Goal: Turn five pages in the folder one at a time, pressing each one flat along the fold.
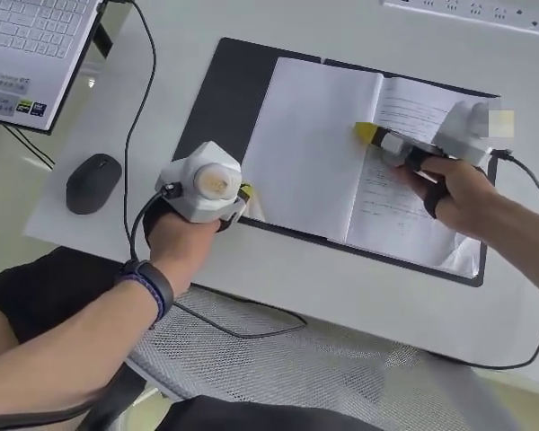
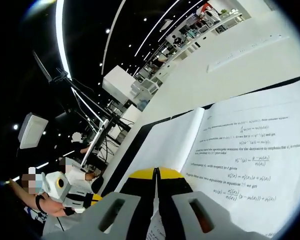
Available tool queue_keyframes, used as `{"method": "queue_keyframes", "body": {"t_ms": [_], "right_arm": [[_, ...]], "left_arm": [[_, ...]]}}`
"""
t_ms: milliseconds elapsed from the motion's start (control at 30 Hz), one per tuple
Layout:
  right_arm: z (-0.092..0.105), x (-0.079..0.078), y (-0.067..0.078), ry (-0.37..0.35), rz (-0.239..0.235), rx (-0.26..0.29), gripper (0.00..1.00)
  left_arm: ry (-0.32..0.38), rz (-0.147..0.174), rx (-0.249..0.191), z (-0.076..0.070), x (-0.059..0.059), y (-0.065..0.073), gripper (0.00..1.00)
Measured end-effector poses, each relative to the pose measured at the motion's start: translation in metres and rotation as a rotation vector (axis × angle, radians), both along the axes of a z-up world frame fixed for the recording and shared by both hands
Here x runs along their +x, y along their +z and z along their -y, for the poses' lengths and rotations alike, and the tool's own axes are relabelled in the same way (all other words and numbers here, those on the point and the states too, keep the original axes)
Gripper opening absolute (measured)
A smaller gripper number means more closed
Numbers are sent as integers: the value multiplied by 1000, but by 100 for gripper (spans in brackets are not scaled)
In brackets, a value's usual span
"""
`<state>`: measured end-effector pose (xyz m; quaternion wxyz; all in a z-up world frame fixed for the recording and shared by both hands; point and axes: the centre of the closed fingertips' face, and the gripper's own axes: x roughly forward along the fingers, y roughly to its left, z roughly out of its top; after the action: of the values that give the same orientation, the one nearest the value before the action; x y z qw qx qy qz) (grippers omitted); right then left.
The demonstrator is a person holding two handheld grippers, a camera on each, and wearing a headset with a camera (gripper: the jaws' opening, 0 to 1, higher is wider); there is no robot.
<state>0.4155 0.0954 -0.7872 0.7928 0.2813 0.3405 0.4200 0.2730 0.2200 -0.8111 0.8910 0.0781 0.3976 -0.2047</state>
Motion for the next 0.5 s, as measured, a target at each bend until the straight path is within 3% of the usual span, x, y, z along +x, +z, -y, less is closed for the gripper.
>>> {"method": "queue_keyframes", "body": {"t_ms": [67,267,300,433,500], "right_arm": [[2,16,-4,-2,3,-3,0],[1,37,-2,-27,-2,4,0],[3,49,-5,-30,-1,2,0],[9,75,-12,-73,-7,6,0],[10,80,-11,-89,-3,2,0]], "left_arm": [[1,-1,0,0,0,0,0],[9,-1,-5,0,-1,1,0],[9,-2,-5,0,-1,1,0],[9,-6,-7,1,-2,3,0],[8,-6,-7,1,-3,3,0]]}}
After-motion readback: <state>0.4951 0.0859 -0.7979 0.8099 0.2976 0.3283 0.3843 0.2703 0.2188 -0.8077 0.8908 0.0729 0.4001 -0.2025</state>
